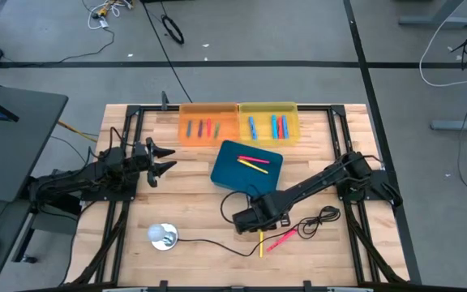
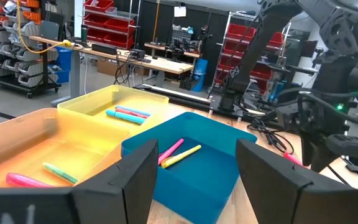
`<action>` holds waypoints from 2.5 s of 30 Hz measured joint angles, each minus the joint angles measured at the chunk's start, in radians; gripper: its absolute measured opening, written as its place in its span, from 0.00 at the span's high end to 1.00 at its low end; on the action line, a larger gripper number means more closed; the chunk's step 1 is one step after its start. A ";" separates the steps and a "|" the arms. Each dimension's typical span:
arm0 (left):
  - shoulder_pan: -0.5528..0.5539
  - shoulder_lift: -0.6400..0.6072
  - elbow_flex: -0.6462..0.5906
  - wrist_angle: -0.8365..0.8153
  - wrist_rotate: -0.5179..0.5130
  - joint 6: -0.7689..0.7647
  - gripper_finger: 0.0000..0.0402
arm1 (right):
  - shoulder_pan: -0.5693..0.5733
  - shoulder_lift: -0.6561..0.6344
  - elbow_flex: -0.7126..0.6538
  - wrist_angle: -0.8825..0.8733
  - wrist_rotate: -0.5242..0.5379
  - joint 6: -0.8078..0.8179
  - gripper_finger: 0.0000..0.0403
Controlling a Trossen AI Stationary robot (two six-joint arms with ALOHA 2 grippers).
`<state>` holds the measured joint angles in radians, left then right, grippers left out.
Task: Pick & Place Markers
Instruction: Put the yellow highlighter into the blue bin
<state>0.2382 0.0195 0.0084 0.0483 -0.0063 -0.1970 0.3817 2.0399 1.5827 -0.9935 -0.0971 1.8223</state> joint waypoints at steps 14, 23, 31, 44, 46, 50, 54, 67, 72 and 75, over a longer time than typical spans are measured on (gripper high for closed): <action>0.000 0.000 0.000 0.000 0.000 0.000 0.45 | 0.027 0.012 -0.072 0.124 -0.016 0.047 0.65; 0.000 0.000 0.000 0.000 0.000 -0.001 0.45 | 0.039 0.063 -0.070 0.181 -0.045 0.059 0.65; 0.000 0.000 0.000 0.000 0.000 -0.001 0.45 | 0.042 0.064 -0.070 0.173 -0.028 0.056 0.65; 0.000 0.000 0.000 0.000 0.000 -0.001 0.45 | 0.045 0.068 -0.036 0.076 -0.012 0.044 0.65; 0.000 0.000 0.000 0.000 0.000 0.000 0.45 | 0.048 0.066 -0.034 0.072 -0.012 0.043 0.65; 0.000 0.000 0.000 0.000 0.000 0.000 0.45 | 0.052 0.064 -0.025 0.053 -0.013 0.046 0.65; 0.000 0.000 0.000 0.000 0.000 0.000 0.45 | 0.062 0.064 -0.025 0.025 -0.024 0.095 0.65; 0.000 0.000 0.000 0.000 0.000 0.000 0.45 | 0.056 0.063 -0.072 0.106 -0.044 0.067 0.65; 0.000 0.000 0.000 0.000 0.000 -0.001 0.45 | 0.039 0.062 -0.113 0.169 -0.051 0.063 0.65; 0.000 0.000 0.000 0.000 0.000 -0.001 0.45 | 0.036 0.057 -0.133 0.191 -0.065 0.064 0.65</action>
<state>0.2382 0.0193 0.0082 0.0479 -0.0063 -0.1978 0.4179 2.0972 1.4498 -0.8022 -0.1626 1.8858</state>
